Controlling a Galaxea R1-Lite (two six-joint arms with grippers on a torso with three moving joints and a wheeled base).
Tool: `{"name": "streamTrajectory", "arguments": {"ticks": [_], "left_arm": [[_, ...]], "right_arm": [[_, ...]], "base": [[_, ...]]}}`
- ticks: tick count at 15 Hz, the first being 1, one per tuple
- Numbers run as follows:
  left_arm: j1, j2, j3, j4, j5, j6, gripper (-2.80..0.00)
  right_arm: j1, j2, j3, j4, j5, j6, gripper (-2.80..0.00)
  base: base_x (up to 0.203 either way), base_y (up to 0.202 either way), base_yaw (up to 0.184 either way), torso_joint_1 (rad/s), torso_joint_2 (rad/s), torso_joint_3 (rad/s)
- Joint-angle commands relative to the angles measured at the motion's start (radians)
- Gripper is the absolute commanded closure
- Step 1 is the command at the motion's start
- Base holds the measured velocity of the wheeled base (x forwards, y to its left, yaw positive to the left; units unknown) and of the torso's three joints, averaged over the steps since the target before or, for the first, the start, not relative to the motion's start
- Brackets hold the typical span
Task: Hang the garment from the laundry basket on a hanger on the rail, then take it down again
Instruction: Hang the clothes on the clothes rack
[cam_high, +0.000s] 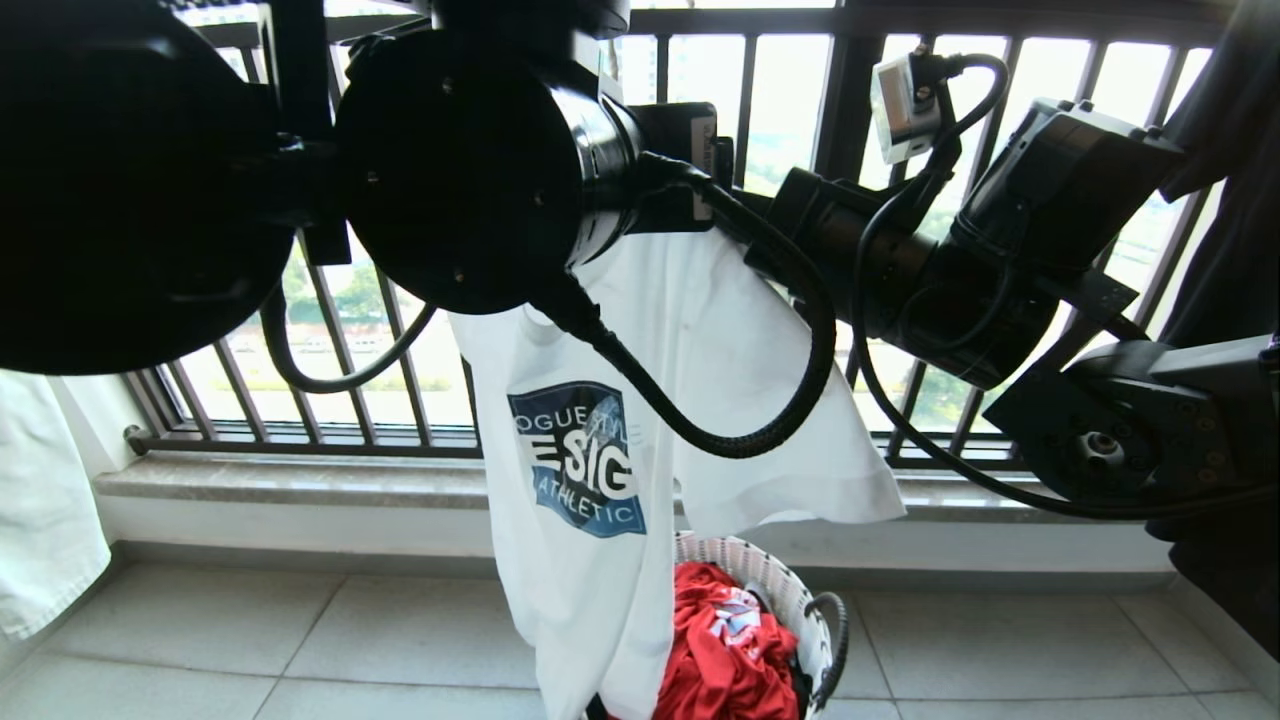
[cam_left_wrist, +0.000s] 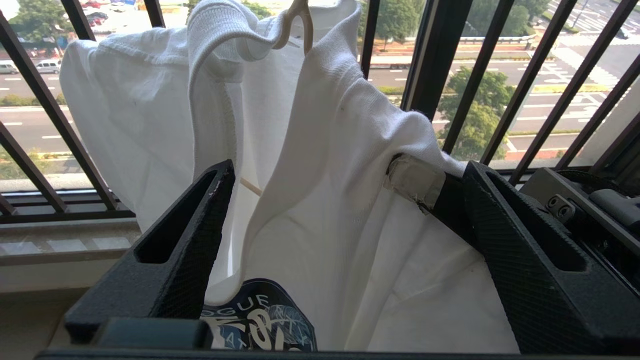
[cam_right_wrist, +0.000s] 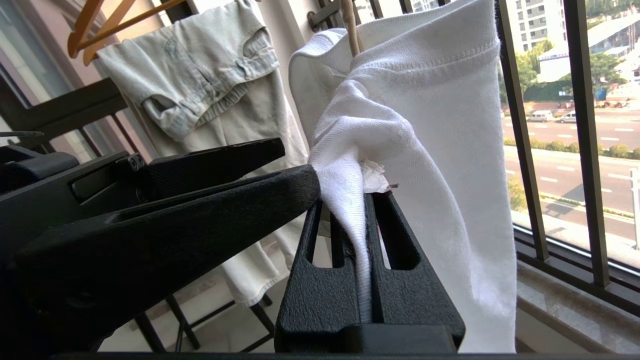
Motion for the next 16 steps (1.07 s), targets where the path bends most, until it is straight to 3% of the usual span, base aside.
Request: {"name": "streamTrajectory", "arguments": {"ticks": [1,9,10,13,14,16], "left_arm": [[-0.018,-0.04,0.042,-0.001,0.005,0.001,-2.8],[-0.024,-0.155,0.182,0.003,0.005,0.004,-2.8],[-0.022,-0.176,0.188,0.028,0.005,0.006,0.0],[0.033,-0.215,0.185,0.096,-0.007,0.011,0.0],[0.083,-0.236,0.184,0.123,-0.056,0.024,0.0],[0.167,-0.291,0.178,0.221,-0.251,0.06,0.0]], "right_arm": [[-0.004,0.001,-0.001,-0.005,0.003,0.003,0.0],[-0.016,-0.002,-0.005,-0.005,0.006,0.026,0.0],[-0.016,-0.002,-0.003,-0.005,0.01,0.026,0.0],[-0.016,-0.006,-0.001,-0.005,0.018,0.028,0.0],[-0.017,-0.01,-0.001,-0.005,0.023,0.029,0.0],[-0.017,-0.012,-0.001,-0.005,0.026,0.031,0.0]], "base": [[0.0,0.0,0.0,0.0,0.0,0.0],[0.0,0.0,0.0,0.0,0.0,0.0],[0.0,0.0,0.0,0.0,0.0,0.0],[0.0,0.0,0.0,0.0,0.0,0.0],[0.0,0.0,0.0,0.0,0.0,0.0],[0.0,0.0,0.0,0.0,0.0,0.0]]}}
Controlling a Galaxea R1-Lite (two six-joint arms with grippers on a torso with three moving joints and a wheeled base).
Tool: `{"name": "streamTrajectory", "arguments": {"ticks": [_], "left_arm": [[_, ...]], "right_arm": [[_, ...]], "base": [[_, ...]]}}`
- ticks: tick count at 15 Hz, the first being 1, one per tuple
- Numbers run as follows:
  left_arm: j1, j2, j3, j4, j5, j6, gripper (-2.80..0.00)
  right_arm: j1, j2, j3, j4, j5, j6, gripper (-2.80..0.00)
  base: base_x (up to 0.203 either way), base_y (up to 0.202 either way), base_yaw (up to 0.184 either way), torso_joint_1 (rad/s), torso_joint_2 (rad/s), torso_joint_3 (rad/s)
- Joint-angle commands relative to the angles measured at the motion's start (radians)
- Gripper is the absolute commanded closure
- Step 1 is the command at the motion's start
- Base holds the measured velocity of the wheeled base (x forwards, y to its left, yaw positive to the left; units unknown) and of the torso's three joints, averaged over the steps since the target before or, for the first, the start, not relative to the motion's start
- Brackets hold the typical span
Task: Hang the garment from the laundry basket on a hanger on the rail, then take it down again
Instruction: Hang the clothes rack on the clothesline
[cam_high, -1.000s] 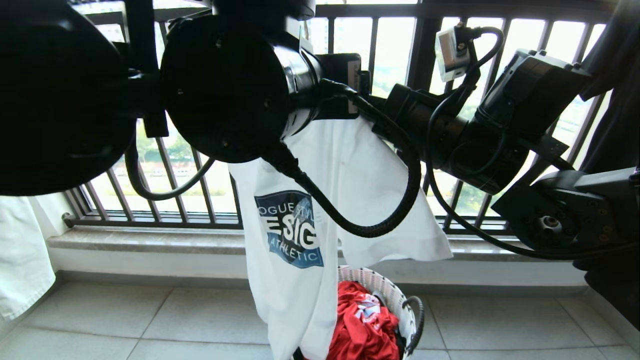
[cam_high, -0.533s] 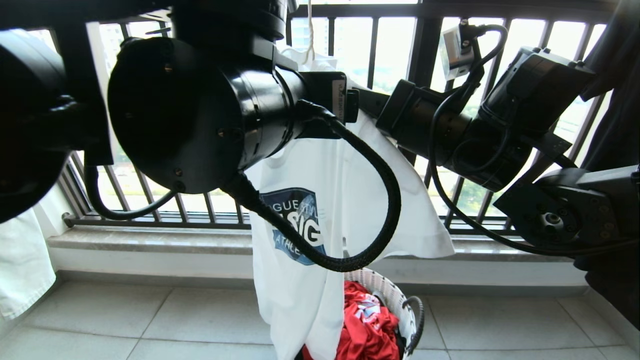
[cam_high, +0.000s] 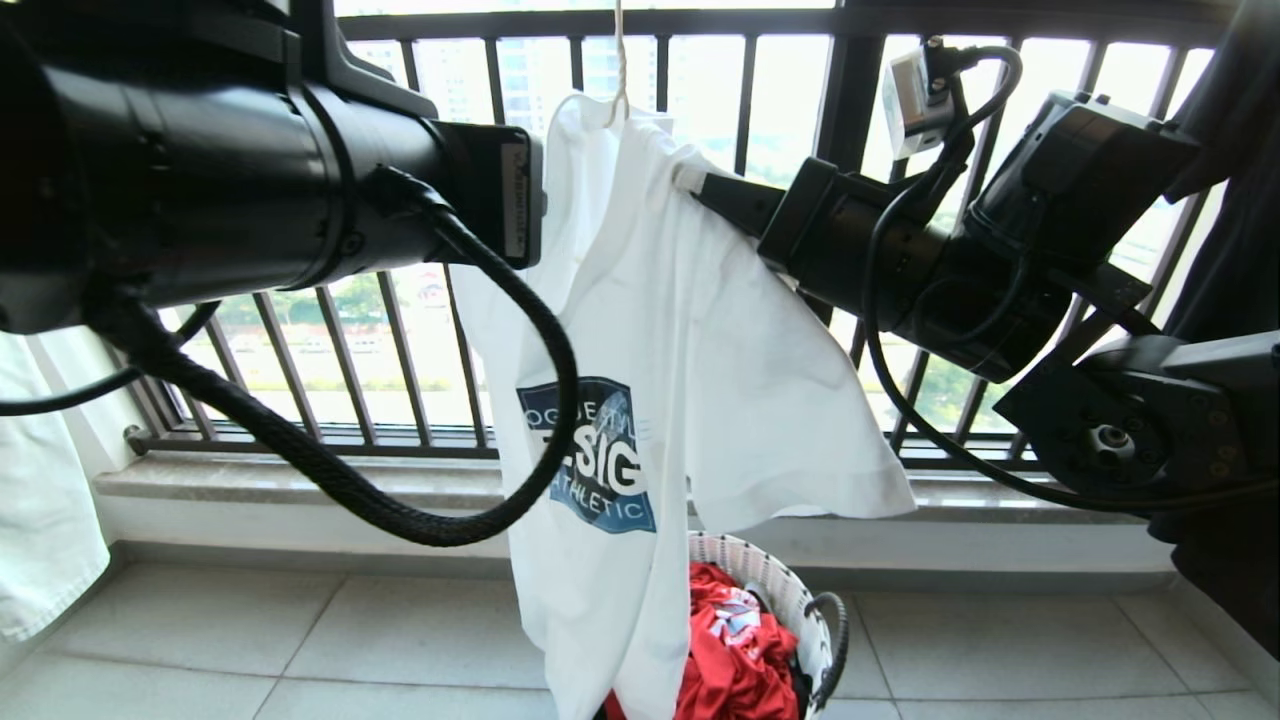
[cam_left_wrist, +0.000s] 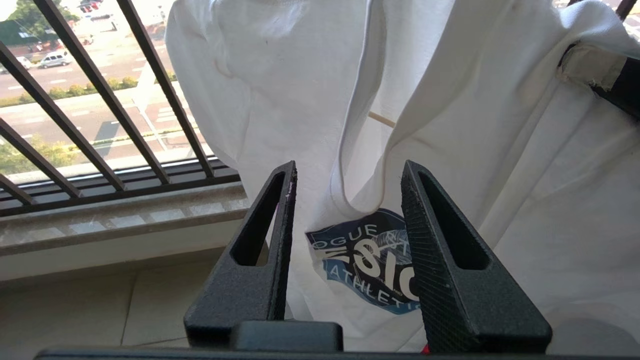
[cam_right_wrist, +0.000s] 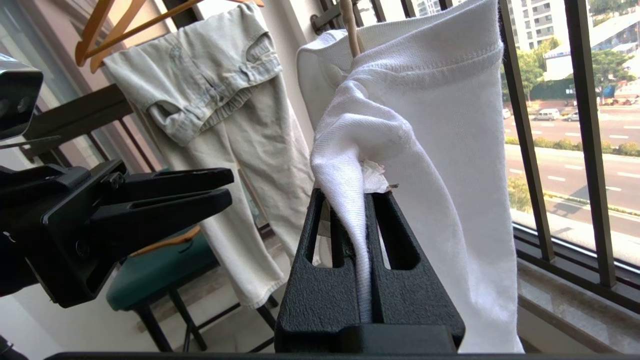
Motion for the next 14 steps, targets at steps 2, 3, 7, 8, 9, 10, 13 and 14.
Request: {"name": "streamTrajectory", "arguments": {"ticks": [2,3,7,8,9,10,13,14], "left_arm": [[0.115,-0.093,-0.025,0.178,-0.253,0.027,0.0],[0.124,-0.097,-0.035,0.195,-0.264,0.036,0.0],[0.147,-0.12,-0.032,0.214,-0.279,0.162,0.0],[0.148,-0.133,-0.036,0.265,-0.308,0.184,0.0],[0.15,-0.148,-0.043,0.316,-0.34,0.206,0.0],[0.153,-0.154,-0.059,0.341,-0.351,0.229,0.0],[0.18,-0.155,-0.113,0.417,-0.355,0.27,0.0],[0.182,-0.155,-0.128,0.447,-0.361,0.276,0.0]], "right_arm": [[-0.007,-0.006,0.002,-0.005,0.031,0.005,0.0],[-0.009,-0.006,0.004,-0.005,0.041,0.008,0.0],[-0.02,-0.007,0.018,-0.005,0.185,0.061,0.0],[-0.027,-0.009,0.021,-0.005,0.22,0.08,0.0],[-0.034,-0.013,0.026,-0.006,0.248,0.109,0.0],[-0.04,-0.016,0.029,-0.012,0.267,0.13,0.0],[-0.045,-0.015,0.045,-0.07,0.324,0.194,0.0],[-0.047,-0.013,0.052,-0.083,0.347,0.218,0.0]], "base": [[0.0,0.0,0.0,0.0,0.0,0.0],[0.0,0.0,0.0,0.0,0.0,0.0],[0.0,0.0,0.0,0.0,0.0,0.0],[0.0,0.0,0.0,0.0,0.0,0.0],[0.0,0.0,0.0,0.0,0.0,0.0],[0.0,0.0,0.0,0.0,0.0,0.0],[0.0,0.0,0.0,0.0,0.0,0.0],[0.0,0.0,0.0,0.0,0.0,0.0]]}}
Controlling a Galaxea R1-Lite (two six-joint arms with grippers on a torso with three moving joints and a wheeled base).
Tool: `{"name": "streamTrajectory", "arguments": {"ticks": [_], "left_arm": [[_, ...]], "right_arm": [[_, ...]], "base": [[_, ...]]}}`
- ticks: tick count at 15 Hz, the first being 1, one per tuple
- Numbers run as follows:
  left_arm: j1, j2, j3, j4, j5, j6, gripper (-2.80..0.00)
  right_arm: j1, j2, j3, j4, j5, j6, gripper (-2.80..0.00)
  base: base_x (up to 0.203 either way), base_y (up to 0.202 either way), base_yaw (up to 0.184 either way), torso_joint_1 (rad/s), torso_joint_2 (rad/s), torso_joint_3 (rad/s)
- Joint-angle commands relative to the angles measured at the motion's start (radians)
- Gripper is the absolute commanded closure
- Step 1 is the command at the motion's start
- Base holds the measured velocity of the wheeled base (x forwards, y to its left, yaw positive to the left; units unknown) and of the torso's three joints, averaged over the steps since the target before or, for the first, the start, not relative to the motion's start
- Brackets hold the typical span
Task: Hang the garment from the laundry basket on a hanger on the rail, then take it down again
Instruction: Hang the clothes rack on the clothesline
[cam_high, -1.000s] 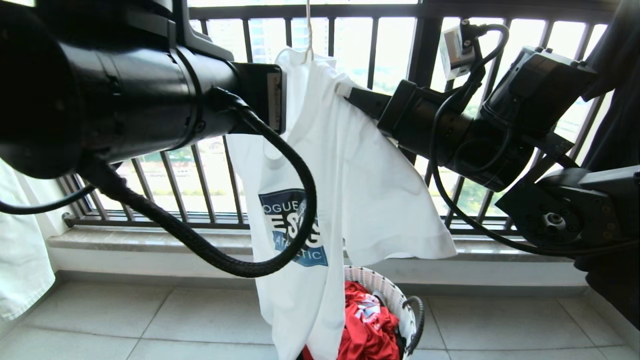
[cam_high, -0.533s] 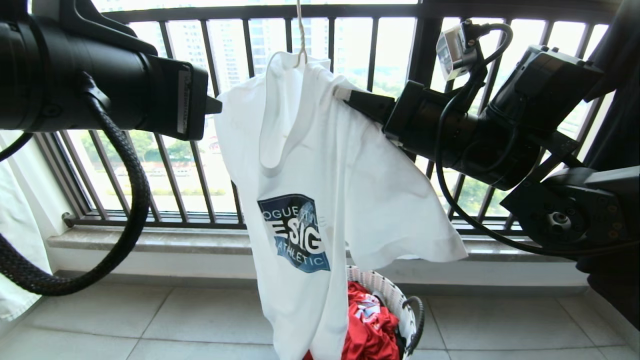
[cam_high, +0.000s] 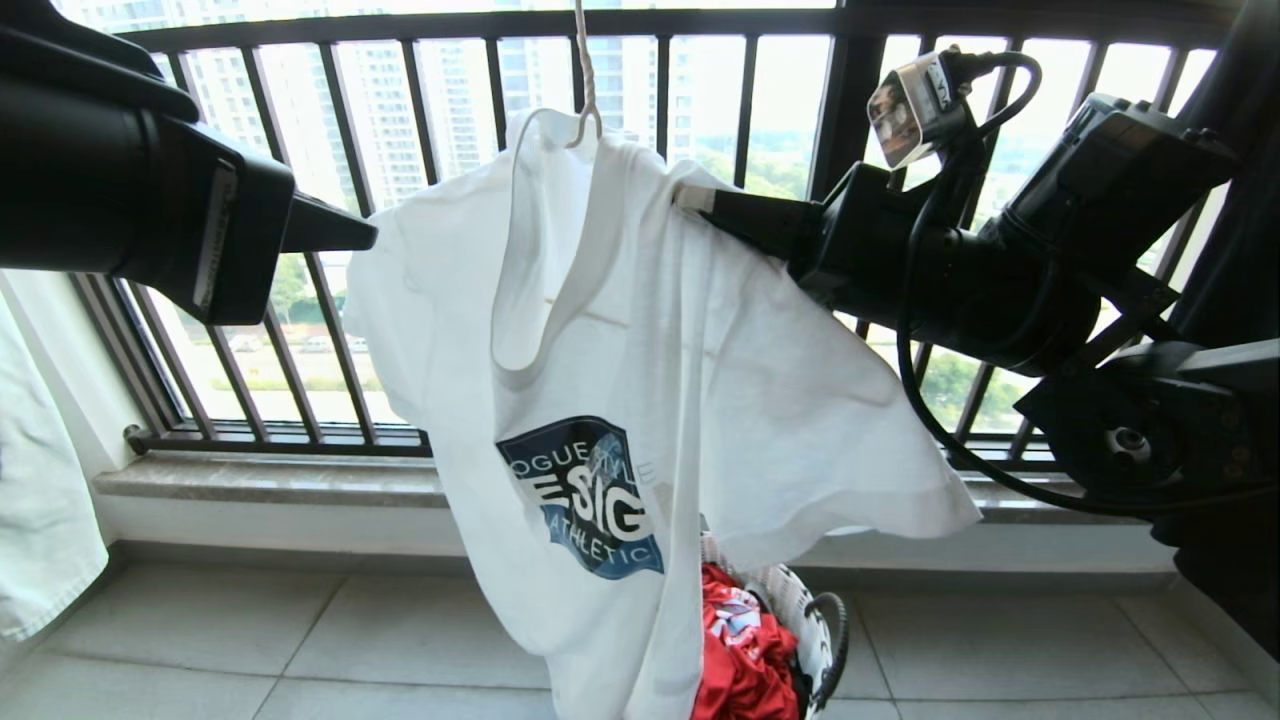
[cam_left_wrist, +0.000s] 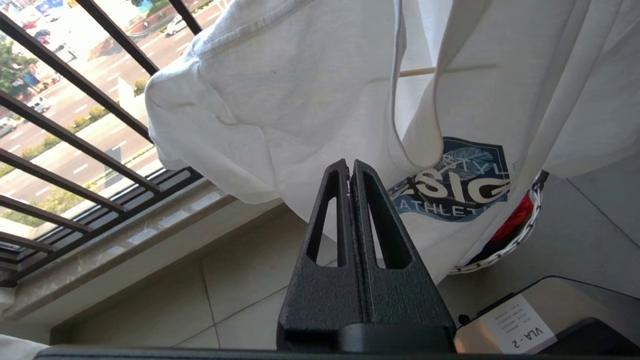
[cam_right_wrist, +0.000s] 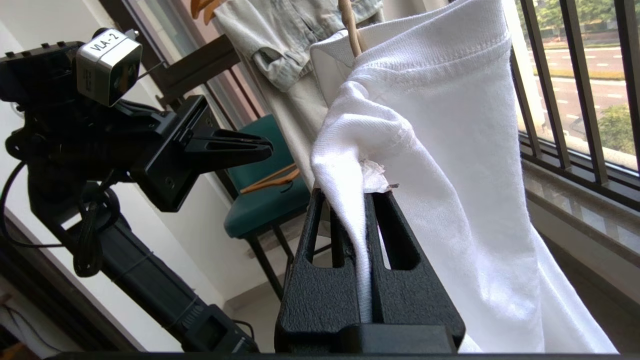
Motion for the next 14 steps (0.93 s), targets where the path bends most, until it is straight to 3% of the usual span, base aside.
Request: {"name": "streamTrajectory", "arguments": {"ticks": [1,7,9,14], "left_arm": [[0.009,-0.002,-0.032,0.055,-0.009,0.011,0.0],[0.054,-0.03,-0.067,0.131,-0.012,0.093,0.0],[0.054,-0.04,-0.061,0.133,-0.012,0.098,0.0],[0.054,-0.054,-0.022,0.132,-0.01,0.101,0.0]], "right_arm": [[-0.002,0.005,0.011,-0.022,0.041,0.041,0.0],[-0.005,0.031,0.014,-0.024,0.138,0.051,0.0],[-0.008,0.057,0.018,-0.024,0.219,0.051,0.0],[-0.015,0.086,0.018,-0.031,0.278,0.054,0.0]], "base": [[0.0,0.0,0.0,0.0,0.0,0.0],[0.0,0.0,0.0,0.0,0.0,0.0],[0.0,0.0,0.0,0.0,0.0,0.0],[0.0,0.0,0.0,0.0,0.0,0.0]]}}
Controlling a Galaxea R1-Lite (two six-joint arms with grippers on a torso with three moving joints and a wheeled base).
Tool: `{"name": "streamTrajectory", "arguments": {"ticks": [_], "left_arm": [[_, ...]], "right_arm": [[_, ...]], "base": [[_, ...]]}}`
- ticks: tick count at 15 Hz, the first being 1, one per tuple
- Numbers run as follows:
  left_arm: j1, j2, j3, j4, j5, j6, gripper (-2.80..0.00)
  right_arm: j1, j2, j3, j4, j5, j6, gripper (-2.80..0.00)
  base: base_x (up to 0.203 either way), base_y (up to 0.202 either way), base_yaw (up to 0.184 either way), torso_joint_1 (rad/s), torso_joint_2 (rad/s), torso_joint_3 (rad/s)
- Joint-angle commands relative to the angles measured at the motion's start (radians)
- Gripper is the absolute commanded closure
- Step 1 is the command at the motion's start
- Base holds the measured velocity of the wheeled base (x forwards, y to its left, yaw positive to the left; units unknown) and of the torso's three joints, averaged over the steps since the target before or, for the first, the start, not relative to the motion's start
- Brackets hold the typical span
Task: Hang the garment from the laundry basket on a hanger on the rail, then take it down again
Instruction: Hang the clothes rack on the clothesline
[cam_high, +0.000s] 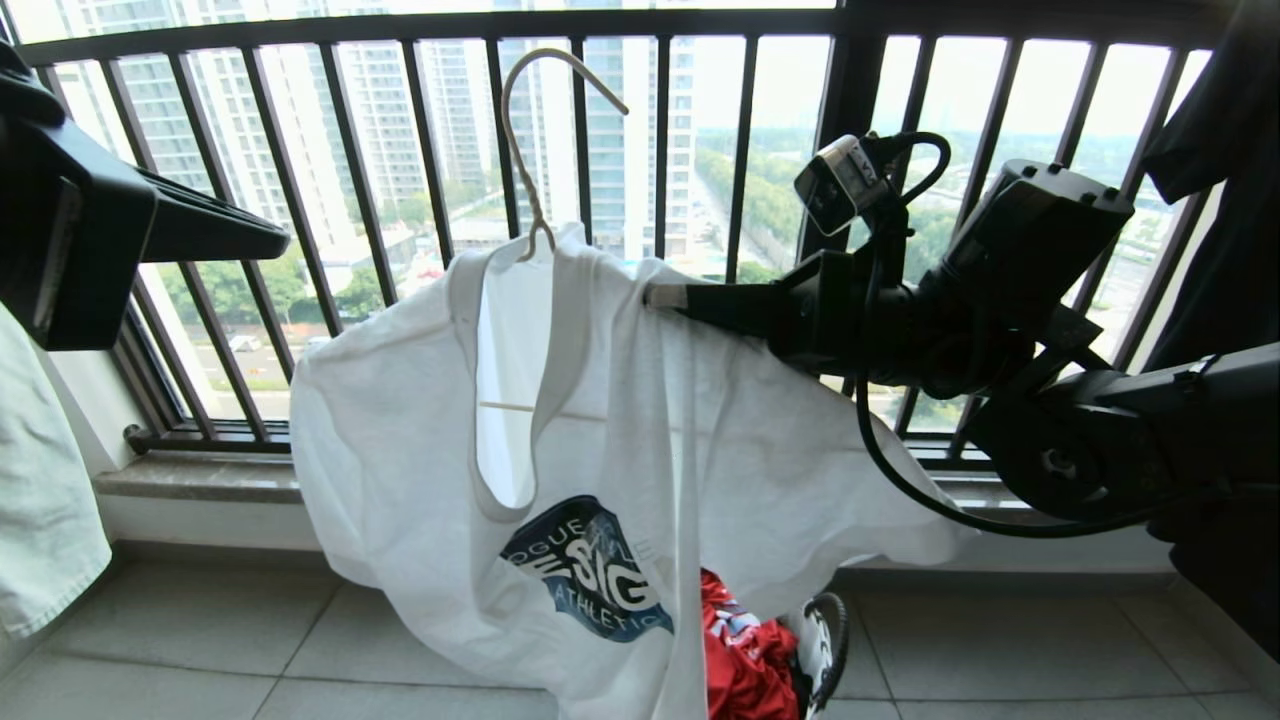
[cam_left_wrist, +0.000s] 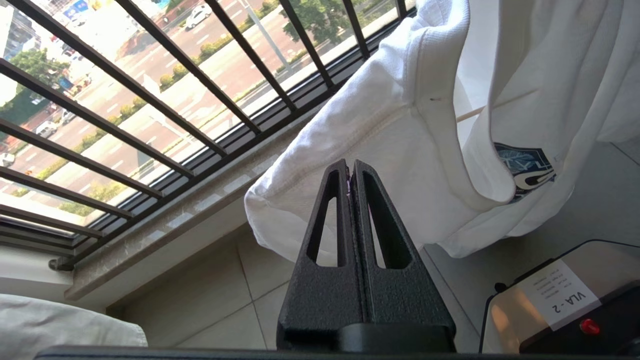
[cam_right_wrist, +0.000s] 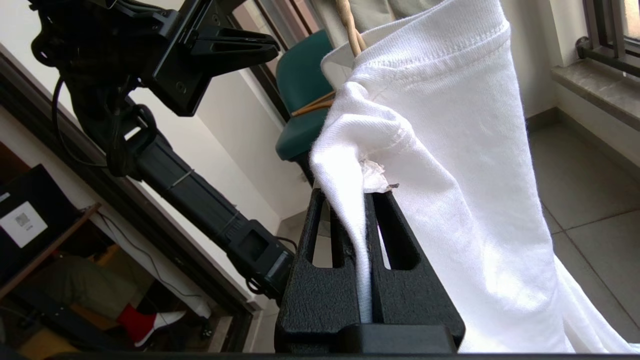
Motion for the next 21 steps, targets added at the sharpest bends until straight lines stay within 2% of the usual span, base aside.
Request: {"name": "streamTrajectory", "arguments": {"ticks": [1,4,8,16,17,19,21], "left_arm": [[0.001,-0.009,0.026,0.002,0.004,0.002,0.0],[0.001,-0.015,0.029,0.002,0.004,0.001,0.0],[0.004,-0.01,0.028,0.002,0.004,0.002,0.0],[0.003,0.037,0.022,0.003,-0.005,0.029,0.0],[0.003,0.051,0.017,0.002,-0.037,0.033,-2.8],[0.006,0.08,-0.003,0.002,-0.104,0.036,-2.8],[0.051,0.096,-0.007,0.002,-0.183,0.06,-2.8]], "right_arm": [[-0.005,0.005,0.001,-0.007,0.016,0.024,0.0],[-0.007,0.006,0.006,-0.071,0.033,0.097,0.0],[-0.032,0.005,0.011,-0.156,0.103,0.219,0.0],[-0.042,0.003,0.005,-0.166,0.184,0.27,0.0],[-0.042,0.002,0.005,-0.166,0.184,0.272,0.0],[-0.047,-0.001,0.002,-0.166,0.184,0.272,0.0],[-0.056,-0.001,-0.004,-0.166,0.184,0.276,0.0]], "base": [[0.0,0.0,0.0,0.0,0.0,0.0],[0.0,0.0,0.0,0.0,0.0,0.0],[0.0,0.0,0.0,0.0,0.0,0.0],[0.0,0.0,0.0,0.0,0.0,0.0],[0.0,0.0,0.0,0.0,0.0,0.0],[0.0,0.0,0.0,0.0,0.0,0.0],[0.0,0.0,0.0,0.0,0.0,0.0]]}}
